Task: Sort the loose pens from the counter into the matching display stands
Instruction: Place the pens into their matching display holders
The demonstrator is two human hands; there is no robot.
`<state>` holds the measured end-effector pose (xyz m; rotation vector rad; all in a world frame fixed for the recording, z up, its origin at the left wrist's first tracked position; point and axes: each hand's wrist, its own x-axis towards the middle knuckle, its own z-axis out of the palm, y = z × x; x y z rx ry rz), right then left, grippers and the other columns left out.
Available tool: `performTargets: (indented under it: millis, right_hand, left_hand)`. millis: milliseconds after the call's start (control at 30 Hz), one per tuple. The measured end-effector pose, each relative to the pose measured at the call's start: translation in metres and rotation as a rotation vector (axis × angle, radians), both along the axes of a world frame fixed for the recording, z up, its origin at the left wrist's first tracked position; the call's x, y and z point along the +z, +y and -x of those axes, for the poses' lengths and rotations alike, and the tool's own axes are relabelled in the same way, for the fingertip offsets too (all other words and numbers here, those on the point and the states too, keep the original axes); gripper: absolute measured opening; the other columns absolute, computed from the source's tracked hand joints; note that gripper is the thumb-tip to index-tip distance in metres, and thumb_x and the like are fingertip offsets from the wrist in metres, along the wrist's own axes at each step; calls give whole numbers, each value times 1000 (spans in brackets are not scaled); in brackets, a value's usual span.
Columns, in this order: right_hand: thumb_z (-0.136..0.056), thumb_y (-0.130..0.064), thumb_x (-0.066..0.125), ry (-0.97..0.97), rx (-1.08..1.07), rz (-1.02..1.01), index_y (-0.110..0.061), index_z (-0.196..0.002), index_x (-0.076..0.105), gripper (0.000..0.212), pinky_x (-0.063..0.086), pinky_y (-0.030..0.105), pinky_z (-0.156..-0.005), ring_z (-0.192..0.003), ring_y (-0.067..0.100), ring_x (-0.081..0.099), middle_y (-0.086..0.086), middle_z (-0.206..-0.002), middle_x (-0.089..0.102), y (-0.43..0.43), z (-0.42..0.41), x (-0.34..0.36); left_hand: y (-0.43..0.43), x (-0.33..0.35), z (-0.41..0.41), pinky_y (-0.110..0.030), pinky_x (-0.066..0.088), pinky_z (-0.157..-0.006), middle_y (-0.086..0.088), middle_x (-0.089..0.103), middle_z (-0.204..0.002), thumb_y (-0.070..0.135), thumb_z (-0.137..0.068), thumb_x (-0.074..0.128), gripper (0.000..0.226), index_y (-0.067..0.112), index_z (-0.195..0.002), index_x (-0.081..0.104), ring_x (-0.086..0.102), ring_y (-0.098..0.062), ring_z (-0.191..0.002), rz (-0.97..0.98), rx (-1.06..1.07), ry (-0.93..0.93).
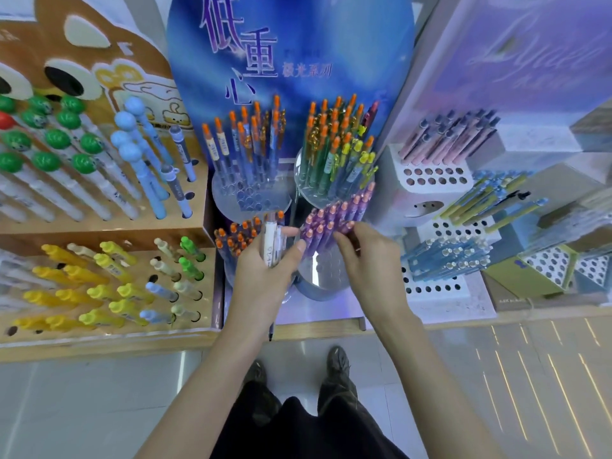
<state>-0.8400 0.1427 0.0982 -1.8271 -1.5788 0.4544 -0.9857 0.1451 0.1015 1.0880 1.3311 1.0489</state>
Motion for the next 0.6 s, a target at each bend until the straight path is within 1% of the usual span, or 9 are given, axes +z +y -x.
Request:
performTargets:
  millis: [100, 167, 233, 300, 367, 400, 467, 533, 600]
  right_hand:
    - [-92, -11, 62, 2, -10, 28, -6, -72, 50, 24, 20, 25, -53, -57, 18, 41, 3, -64, 51, 5, 0, 3]
    - [-91, -10, 62, -2, -10, 63, -9, -71, 45, 26, 19, 26, -53, -56, 20, 39, 4, -63, 49, 7, 0, 5]
    - [-90, -7, 61, -26, 6, 96, -8, -72, 47, 23, 20, 28, -54, -59, 24, 42, 8, -64, 54, 10, 1, 6]
    - [-89, -2, 59, 19, 8, 152, -3, -87, 58, 3, 32, 32, -59, -68, 29, 54, 12, -74, 65, 9, 0, 5]
    - [-89, 0, 56, 128, -30, 206, -6, -115, 55, 27, 42, 30, -68, -79, 24, 61, 2, -78, 67, 1, 2, 7]
    - [-89, 0, 56, 181, -54, 201, -9, -122, 51, 35, 43, 27, -70, -80, 19, 61, -7, -77, 65, -6, 4, 8]
    - [-91, -3, 55, 256, -114, 120, -16, -118, 50, 31, 45, 19, -68, -77, 8, 59, -17, -78, 61, -21, 10, 12]
    - [-92, -7, 56, 347, -158, 23, -20, -104, 57, 18, 42, 11, -64, -77, 4, 58, -15, -78, 63, -34, 14, 19]
    - [-91, -13, 58, 461, -168, -27, -22, -91, 64, 11, 40, 10, -63, -75, 4, 58, -13, -77, 64, -43, 15, 27]
  left_hand:
    - [-1, 3, 1, -16, 31, -41, 15, 42, -47, 23, -88, 67, 5, 26, -89, 63, 33, -5, -40, 3, 13, -20]
    - [-1, 6, 1, -16, 32, -43, 16, 43, -50, 28, -84, 69, 12, 26, -90, 58, 36, -4, -41, 19, -4, -57]
    - [-2, 8, 1, -17, 31, -41, 15, 43, -52, 20, -87, 63, 14, 23, -90, 50, 35, -5, -42, 56, -18, -142]
    - [-2, 10, 1, -19, 30, -38, 12, 42, -53, 5, -92, 53, 16, 17, -91, 42, 34, -7, -42, 98, -14, -240]
    - [-3, 13, 2, -19, 30, -38, 7, 44, -57, 5, -90, 53, 16, 12, -94, 39, 34, -8, -41, 123, -30, -313]
    - [-3, 15, 2, -20, 31, -39, 5, 48, -61, 9, -88, 55, 17, 11, -95, 39, 35, -8, -42, 120, -53, -342]
    - [-4, 17, 1, -20, 35, -42, 5, 59, -71, 13, -92, 57, 18, 8, -99, 42, 39, -9, -46, 83, -117, -379]
    - [-5, 19, -2, -21, 38, -45, 4, 64, -79, 22, -93, 51, 20, 5, -101, 45, 43, -11, -49, 42, -181, -408]
    - [-5, 21, -5, -22, 40, -46, 0, 67, -80, 31, -89, 51, 26, 6, -98, 52, 45, -12, -49, 35, -231, -411]
